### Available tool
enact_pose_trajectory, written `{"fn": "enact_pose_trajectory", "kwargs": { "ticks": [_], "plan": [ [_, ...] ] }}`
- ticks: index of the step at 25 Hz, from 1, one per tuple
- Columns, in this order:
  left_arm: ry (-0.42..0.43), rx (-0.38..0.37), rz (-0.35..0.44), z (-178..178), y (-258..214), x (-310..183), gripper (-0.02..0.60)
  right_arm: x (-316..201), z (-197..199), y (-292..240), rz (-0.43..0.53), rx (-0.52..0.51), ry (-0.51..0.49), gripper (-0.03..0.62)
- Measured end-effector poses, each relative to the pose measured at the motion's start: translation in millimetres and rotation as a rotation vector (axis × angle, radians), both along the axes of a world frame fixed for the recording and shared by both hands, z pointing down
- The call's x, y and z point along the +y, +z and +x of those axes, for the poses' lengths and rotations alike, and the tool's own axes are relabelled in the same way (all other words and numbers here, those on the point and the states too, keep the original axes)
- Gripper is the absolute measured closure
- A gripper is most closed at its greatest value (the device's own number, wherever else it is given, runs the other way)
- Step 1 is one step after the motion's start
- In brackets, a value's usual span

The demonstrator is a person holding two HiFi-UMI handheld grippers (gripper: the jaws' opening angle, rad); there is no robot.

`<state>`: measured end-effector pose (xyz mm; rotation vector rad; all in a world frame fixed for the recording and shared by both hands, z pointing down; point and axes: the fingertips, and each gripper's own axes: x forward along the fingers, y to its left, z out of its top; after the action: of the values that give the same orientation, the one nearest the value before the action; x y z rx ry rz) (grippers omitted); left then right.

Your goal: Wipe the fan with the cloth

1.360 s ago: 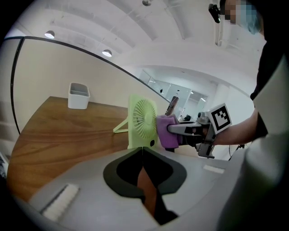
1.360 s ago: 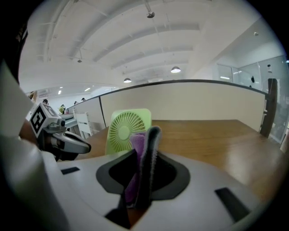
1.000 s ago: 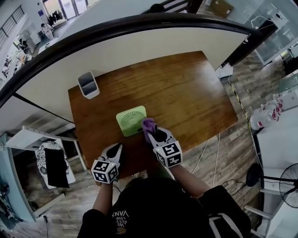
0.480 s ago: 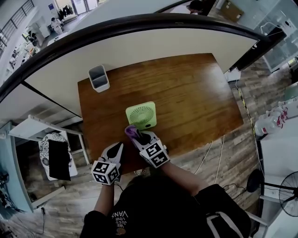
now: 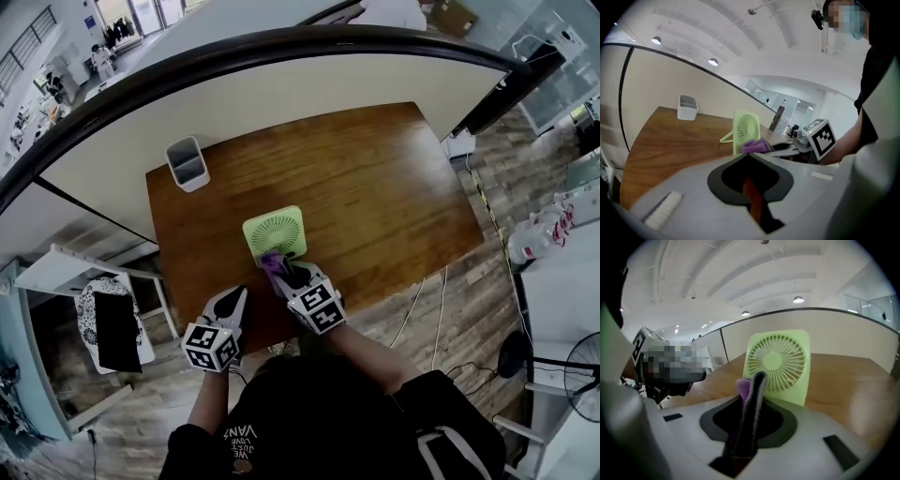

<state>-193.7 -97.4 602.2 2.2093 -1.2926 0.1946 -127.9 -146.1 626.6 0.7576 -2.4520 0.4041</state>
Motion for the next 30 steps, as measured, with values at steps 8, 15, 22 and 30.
{"fn": "enact_pose_trajectory", "kwargs": {
  "ticks": [8, 15, 22, 30],
  "plan": [
    [0.048, 0.010, -0.008, 18, 4, -11, 0.569, -15, 52, 5, -0.024, 0.030, 0.117, 0.499],
    [0.063, 0.012, -0.006, 21, 3, -17, 0.570, -31, 89, 7, -0.032, 0.044, 0.247, 0.500],
    [0.074, 0.010, -0.006, 27, 3, -15, 0.569, -39, 116, 5, -0.037, 0.036, 0.346, 0.499],
    [0.071, 0.004, 0.034, 25, -14, -8, 0.569, -22, 117, -26, 0.009, -0.040, 0.384, 0.500]
  ]
}}
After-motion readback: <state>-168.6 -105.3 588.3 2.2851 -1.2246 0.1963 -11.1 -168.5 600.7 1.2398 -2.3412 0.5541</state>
